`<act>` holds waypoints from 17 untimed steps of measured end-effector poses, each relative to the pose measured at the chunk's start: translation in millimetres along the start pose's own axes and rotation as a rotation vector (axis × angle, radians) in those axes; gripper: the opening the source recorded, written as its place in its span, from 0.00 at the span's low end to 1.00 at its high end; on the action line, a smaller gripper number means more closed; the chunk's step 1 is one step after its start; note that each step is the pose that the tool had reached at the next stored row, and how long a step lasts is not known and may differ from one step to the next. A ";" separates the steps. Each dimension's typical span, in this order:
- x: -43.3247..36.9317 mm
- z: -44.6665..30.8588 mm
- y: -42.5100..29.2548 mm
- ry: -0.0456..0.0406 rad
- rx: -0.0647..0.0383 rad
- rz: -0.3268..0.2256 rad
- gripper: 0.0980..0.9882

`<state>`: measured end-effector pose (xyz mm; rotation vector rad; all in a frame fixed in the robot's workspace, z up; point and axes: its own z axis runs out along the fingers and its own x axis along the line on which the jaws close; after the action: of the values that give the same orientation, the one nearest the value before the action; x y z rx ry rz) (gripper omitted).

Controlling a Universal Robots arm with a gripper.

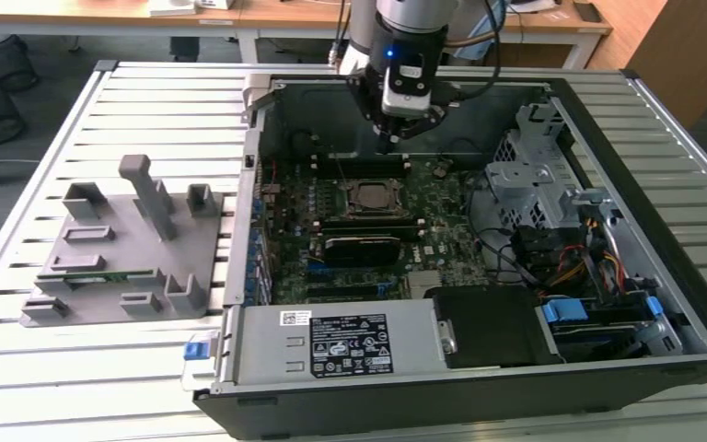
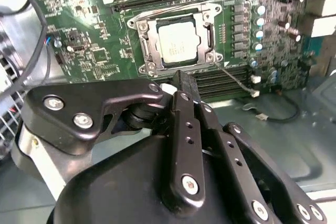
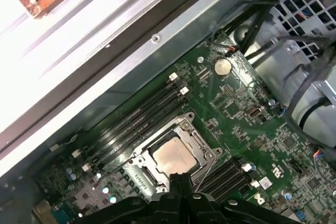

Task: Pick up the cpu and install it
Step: 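Install the first cpu locking lever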

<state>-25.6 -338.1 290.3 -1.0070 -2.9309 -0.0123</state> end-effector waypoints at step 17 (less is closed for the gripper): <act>-0.1 2.5 0.0 -0.0132 -0.022 -0.196 0.01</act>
<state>-25.6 -338.1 287.8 -0.7212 -3.0348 -0.0442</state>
